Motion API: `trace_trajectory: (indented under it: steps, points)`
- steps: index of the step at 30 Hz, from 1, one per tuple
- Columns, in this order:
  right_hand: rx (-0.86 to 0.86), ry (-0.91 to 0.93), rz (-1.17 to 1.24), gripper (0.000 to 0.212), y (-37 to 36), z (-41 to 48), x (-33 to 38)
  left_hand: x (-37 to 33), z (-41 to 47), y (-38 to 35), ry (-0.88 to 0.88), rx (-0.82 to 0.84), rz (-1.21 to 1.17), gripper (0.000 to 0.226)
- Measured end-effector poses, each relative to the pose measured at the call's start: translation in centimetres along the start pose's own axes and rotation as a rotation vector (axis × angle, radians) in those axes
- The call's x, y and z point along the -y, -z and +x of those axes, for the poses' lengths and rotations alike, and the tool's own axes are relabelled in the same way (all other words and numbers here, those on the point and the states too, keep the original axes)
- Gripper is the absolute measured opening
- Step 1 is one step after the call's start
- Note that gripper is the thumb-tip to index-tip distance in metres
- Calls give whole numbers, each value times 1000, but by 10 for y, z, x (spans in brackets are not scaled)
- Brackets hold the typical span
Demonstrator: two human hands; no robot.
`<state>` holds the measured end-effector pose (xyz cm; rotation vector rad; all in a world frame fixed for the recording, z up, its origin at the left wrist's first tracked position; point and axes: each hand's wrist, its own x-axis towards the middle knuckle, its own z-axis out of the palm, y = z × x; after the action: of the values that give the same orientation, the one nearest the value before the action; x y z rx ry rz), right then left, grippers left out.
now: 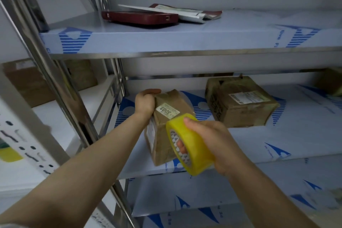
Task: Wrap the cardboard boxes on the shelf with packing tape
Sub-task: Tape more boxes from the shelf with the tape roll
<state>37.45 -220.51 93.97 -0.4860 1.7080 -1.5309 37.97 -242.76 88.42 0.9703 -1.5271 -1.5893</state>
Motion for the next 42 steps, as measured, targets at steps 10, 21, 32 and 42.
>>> trace_trajectory:
  steps: [10, 21, 32, 42]
  points:
    - [37, -31, 24, 28, 2, 10, -19, -28, 22, -5, 7, 227, 633, 40]
    - [47, 16, 78, 28, 4, 19, -31, -32, 11, -54, -336, 152, 1388, 62]
    - [91, 26, 90, 23, 7, 20, -41, -31, 46, -53, -271, 142, 1275, 54]
    - [98, 17, 94, 26, 12, 27, -40, -24, 11, -60, -334, 411, 1566, 87]
